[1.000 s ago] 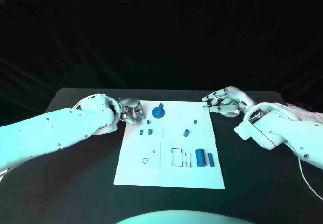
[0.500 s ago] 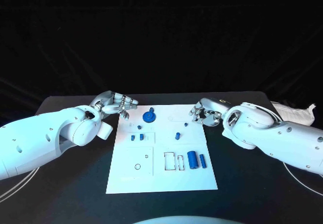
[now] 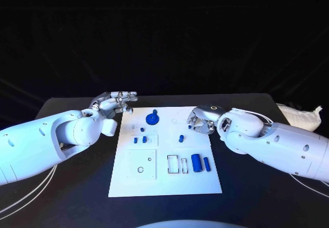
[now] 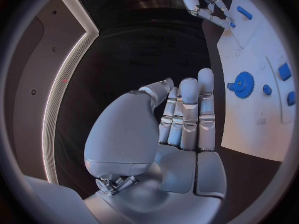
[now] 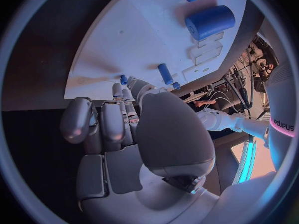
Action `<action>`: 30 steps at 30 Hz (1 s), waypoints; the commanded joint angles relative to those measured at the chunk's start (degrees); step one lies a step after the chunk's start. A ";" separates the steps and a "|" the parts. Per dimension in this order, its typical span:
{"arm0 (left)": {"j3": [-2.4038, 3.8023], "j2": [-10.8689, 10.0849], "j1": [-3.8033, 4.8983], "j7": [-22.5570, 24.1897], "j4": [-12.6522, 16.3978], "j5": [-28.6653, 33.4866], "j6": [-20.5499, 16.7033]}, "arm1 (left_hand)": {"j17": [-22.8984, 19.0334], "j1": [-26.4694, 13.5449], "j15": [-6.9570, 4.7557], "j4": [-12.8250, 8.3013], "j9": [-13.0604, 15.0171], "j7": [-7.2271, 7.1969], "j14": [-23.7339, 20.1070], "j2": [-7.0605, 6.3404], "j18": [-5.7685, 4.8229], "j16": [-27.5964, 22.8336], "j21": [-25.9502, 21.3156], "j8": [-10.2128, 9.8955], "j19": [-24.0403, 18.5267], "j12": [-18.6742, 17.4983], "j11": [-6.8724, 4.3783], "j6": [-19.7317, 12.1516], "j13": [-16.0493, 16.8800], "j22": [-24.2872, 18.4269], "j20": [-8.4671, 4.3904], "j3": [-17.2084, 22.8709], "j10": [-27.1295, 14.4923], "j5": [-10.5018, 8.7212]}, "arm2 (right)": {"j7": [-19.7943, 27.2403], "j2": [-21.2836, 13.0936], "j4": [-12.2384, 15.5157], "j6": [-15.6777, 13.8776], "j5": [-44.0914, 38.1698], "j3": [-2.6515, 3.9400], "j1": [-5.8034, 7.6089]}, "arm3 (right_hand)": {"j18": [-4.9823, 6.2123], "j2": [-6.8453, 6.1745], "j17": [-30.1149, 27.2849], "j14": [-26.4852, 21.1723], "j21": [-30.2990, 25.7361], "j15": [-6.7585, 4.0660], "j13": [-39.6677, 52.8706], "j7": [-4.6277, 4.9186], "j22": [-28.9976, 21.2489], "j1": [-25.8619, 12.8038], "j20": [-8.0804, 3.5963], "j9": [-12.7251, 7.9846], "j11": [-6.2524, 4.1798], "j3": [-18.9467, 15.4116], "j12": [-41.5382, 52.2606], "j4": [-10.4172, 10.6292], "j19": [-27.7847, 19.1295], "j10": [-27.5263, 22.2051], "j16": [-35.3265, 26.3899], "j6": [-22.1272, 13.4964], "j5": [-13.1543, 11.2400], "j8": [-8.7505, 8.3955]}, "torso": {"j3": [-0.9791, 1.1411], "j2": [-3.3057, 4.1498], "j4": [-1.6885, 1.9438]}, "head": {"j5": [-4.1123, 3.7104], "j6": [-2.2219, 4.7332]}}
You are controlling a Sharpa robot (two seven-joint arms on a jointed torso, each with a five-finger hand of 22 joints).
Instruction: Assemble the parts on the task board
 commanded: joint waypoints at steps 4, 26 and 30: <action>0.02 0.06 0.00 2.40 0.75 2.94 0.04 | -0.30 0.07 0.06 -0.03 -0.01 -0.25 -0.55 0.44 0.69 -0.35 -0.41 0.27 -0.07 0.36 -0.37 0.10 0.08 -0.15 -0.07 -0.51 0.09 -0.03 | -0.40 1.23 -0.74 2.75 -4.50 -0.31 -0.03 | 0.67 -0.30 -0.25 2.21 -0.44 -0.54 -0.49 -0.44 -0.17 -0.27 -0.48 -0.11 -0.22 0.80 -0.40 -0.22 0.09 0.49 -0.32 -0.05 -0.32 -0.07 | -0.01 0.01 -0.02 | 0.00 -0.39; 0.02 -0.05 0.00 2.16 1.39 2.68 0.35 | -0.77 0.10 0.09 -0.26 -0.07 -0.17 -0.73 0.51 0.67 -0.53 -0.79 0.31 0.02 0.54 -0.29 -0.21 0.08 -0.45 -0.08 -0.95 -0.26 -0.01 | -3.04 2.99 -1.80 7.64 -10.77 -0.94 -0.14 | 0.67 0.37 -0.90 2.26 -0.81 -0.72 -2.73 -1.01 -0.57 -0.60 -0.87 0.33 -0.95 4.27 0.04 -3.06 0.15 4.39 -0.63 3.07 -1.10 0.60 | 0.00 -0.03 0.01 | 0.15 -0.91; 0.02 -0.12 0.00 2.04 1.43 2.48 0.35 | -0.83 0.16 0.09 -0.33 -0.08 -0.16 -0.74 0.53 0.67 -0.54 -0.85 0.31 0.05 0.57 -0.29 -0.27 0.08 -0.50 -0.08 -0.99 -0.32 0.00 | -3.56 3.06 -1.87 8.62 -11.75 -1.01 -0.28 | 0.68 0.35 -0.90 2.27 -0.84 -0.73 -2.81 -1.03 -0.61 -0.68 -0.89 0.36 -1.01 4.39 0.03 -3.25 0.15 4.58 -0.62 3.23 -1.17 0.60 | 0.03 -0.02 -0.02 | 0.20 -1.03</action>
